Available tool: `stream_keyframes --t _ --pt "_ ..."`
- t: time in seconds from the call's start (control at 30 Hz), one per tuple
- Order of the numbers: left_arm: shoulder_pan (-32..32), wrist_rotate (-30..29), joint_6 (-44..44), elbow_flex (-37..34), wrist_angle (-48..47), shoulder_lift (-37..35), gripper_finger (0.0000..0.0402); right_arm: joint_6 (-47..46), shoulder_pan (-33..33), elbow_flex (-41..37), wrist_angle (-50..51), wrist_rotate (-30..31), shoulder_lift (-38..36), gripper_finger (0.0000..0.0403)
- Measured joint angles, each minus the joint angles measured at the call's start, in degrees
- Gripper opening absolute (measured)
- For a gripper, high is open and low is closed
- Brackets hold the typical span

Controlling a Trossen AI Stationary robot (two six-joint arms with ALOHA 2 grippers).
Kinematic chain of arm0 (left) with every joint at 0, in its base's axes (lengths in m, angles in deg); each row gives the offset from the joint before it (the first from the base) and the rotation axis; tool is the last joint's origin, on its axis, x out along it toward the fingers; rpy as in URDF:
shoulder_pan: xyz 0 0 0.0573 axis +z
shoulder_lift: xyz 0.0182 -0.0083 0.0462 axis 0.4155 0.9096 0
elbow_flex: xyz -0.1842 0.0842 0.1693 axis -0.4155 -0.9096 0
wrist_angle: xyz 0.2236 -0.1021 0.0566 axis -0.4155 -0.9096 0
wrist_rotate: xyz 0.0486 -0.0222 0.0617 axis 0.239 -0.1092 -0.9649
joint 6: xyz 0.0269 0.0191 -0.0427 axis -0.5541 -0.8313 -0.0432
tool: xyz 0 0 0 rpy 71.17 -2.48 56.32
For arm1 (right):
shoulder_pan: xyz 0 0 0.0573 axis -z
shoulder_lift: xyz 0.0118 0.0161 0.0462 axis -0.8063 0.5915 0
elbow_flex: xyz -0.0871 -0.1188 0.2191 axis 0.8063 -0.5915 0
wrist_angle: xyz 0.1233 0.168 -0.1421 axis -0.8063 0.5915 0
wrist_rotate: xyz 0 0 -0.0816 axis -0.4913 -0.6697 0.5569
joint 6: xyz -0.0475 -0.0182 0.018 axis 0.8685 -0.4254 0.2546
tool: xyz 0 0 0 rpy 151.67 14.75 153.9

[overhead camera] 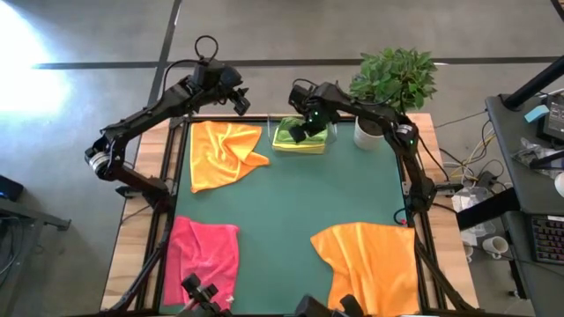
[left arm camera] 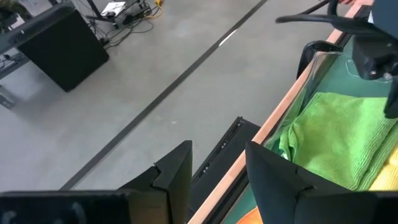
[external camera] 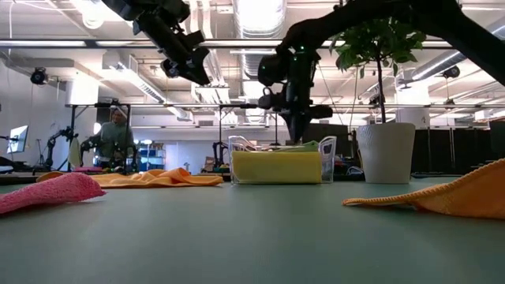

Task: Fold microfiber towels
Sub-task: Put the folded green towel into the transparent bin, then fold the orange towel

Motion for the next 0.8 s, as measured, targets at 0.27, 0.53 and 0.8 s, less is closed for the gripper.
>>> stream_keyframes --t 0.27,0.53,0.8 --pt "0.0 0.0 0.0 0.0 0.0 0.0 0.0135 0.5 -1.5 -3.0 0.8 0.9 0.0 0.0008" --pt "0.0 0.0 0.0 0.0 0.0 0.0 0.0135 0.8 -2.9 -6.6 0.5 4.4 -1.3 0.0008" --pt "0.0 0.0 0.0 0.3 -5.3 -0.3 0.0135 3.6 -3.1 -3.9 -0.8 6.9 -7.0 0.0008"
